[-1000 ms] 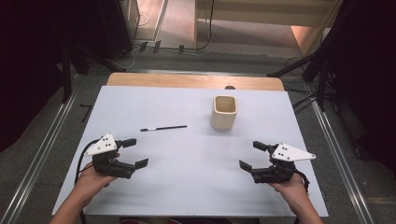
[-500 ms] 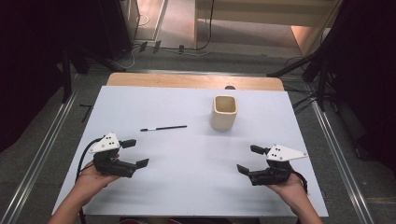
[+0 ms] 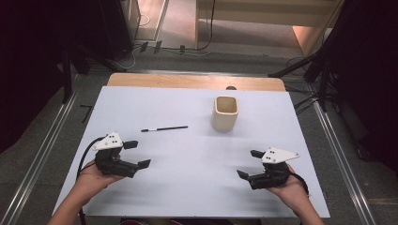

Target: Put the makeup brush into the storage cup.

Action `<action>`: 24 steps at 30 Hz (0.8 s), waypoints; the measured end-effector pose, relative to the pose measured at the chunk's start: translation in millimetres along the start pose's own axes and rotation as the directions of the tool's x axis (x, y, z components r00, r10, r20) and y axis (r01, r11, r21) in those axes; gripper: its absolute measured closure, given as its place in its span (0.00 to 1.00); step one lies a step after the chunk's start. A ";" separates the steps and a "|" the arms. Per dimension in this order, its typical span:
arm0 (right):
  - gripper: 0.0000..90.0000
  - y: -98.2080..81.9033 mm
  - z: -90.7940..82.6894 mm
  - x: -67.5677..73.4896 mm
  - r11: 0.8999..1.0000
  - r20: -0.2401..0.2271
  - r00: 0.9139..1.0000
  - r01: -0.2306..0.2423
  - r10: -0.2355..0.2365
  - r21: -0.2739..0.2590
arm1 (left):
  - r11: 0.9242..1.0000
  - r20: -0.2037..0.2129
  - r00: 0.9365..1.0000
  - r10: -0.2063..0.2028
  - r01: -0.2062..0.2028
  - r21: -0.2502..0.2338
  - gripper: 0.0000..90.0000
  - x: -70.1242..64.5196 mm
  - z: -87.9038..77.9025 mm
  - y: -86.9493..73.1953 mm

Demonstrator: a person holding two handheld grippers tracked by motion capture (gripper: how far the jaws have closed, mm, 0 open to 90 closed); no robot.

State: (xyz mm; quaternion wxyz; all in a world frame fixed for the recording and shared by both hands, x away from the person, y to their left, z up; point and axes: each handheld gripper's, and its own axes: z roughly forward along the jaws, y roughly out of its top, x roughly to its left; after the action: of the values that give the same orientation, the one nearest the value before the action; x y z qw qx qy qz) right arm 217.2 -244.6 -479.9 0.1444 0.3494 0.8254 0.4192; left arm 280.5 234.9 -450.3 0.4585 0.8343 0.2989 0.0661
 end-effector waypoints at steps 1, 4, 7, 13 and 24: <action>0.15 -0.2 0.1 0.0 1.000 0.003 1.000 0.003 -0.003 0.002 | 1.000 -0.007 1.000 -0.003 0.003 0.005 0.11 0.5 -0.1 0.3; 0.15 -1.0 0.5 0.3 1.000 0.003 1.000 0.007 -0.007 0.013 | 1.000 -0.008 1.000 -0.015 0.015 0.016 0.11 2.4 0.7 1.1; 0.15 -1.1 0.8 0.3 1.000 -0.002 1.000 0.005 -0.004 0.015 | 1.000 -0.006 1.000 -0.014 0.014 0.018 0.11 2.5 0.7 1.3; 0.15 -1.7 1.4 1.1 1.000 -0.010 1.000 -0.006 0.006 0.008 | 1.000 -0.015 1.000 -0.017 0.017 0.025 0.11 3.2 1.5 3.5; 0.15 -2.5 1.7 1.5 1.000 -0.022 1.000 -0.015 0.015 0.006 | 0.999 -0.050 0.998 -0.034 0.036 0.031 0.11 11.0 4.1 7.5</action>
State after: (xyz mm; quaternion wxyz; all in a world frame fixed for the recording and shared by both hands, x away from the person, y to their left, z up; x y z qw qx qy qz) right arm 215.8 -243.6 -482.8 0.1314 0.3512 0.8256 0.4217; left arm 294.4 235.0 -448.4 0.4386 0.8343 0.3258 0.0741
